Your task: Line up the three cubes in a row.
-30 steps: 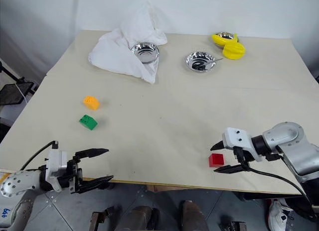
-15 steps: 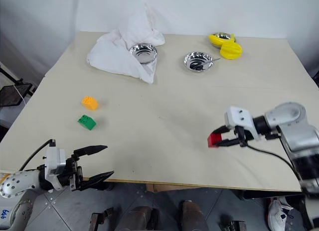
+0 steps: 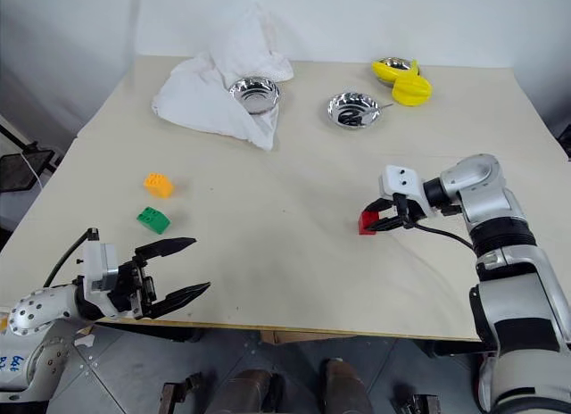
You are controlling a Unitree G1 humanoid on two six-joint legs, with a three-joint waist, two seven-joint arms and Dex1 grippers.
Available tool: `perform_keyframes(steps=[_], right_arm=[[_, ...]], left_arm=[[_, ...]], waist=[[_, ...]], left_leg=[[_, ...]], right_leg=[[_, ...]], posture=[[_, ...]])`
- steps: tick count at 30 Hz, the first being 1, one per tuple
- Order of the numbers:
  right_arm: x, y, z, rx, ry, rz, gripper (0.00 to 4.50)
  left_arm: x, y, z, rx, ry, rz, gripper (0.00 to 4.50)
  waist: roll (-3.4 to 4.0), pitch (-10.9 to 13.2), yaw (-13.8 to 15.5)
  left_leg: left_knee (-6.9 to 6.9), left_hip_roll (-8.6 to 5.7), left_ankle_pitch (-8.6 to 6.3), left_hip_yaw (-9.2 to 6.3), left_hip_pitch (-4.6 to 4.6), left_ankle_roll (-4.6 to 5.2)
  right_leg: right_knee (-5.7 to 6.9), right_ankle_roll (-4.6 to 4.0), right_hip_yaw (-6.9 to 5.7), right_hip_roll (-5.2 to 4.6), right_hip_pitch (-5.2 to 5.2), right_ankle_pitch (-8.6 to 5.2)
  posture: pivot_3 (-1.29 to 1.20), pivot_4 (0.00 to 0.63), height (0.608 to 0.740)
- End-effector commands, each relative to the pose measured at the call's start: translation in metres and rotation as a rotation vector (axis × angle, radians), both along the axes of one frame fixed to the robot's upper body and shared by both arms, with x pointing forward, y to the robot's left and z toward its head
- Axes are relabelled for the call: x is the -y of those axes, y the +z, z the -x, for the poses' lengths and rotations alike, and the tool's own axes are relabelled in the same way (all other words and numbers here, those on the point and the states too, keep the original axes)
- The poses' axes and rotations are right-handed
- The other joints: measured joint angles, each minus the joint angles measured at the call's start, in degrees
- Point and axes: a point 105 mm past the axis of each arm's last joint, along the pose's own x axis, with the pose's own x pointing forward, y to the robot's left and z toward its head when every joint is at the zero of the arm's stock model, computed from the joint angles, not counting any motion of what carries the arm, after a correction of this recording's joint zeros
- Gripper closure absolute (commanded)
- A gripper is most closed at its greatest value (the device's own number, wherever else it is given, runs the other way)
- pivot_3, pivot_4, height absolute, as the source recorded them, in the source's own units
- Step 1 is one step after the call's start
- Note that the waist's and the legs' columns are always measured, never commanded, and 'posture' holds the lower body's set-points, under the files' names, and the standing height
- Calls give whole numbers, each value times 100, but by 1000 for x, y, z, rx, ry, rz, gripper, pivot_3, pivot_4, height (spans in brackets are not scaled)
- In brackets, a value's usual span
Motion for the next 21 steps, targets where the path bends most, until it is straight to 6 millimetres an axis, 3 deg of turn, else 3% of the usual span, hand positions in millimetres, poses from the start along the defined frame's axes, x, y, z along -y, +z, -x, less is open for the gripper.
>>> perform_keyframes(steps=[1,7,11,15,21], right_arm=[[-2,7,3,20,60,-16,2055],[4,24,4,62,55,-69,132],[17,41,8,144,34,-182,57],[37,66,32,303,41,-440,57],[79,47,63,172,-119,-533,57]], left_arm=[[1,7,4,31,0,13,0],[-7,5,4,24,48,14,0],[-19,1,3,18,115,15,0],[-56,-11,4,-20,332,47,0],[-119,-26,21,-29,678,124,0]], waist=[[0,0,-6],[0,0,-19],[1,1,-11],[0,0,15],[2,1,45]], left_leg=[[5,0,-1,-2,0,-1],[19,0,0,-1,1,-4],[17,0,-1,-1,1,-4],[9,3,-3,-8,0,-3],[17,6,-16,-9,-5,6]], right_leg=[[3,0,-1,0,1,0],[31,-5,1,0,-2,-3],[31,-6,1,0,-4,-3],[19,-6,-3,0,0,-3],[1,-6,-5,0,8,-3]], posture=[[0,150,740],[0,150,740],[0,150,740],[0,150,740],[0,150,740]])
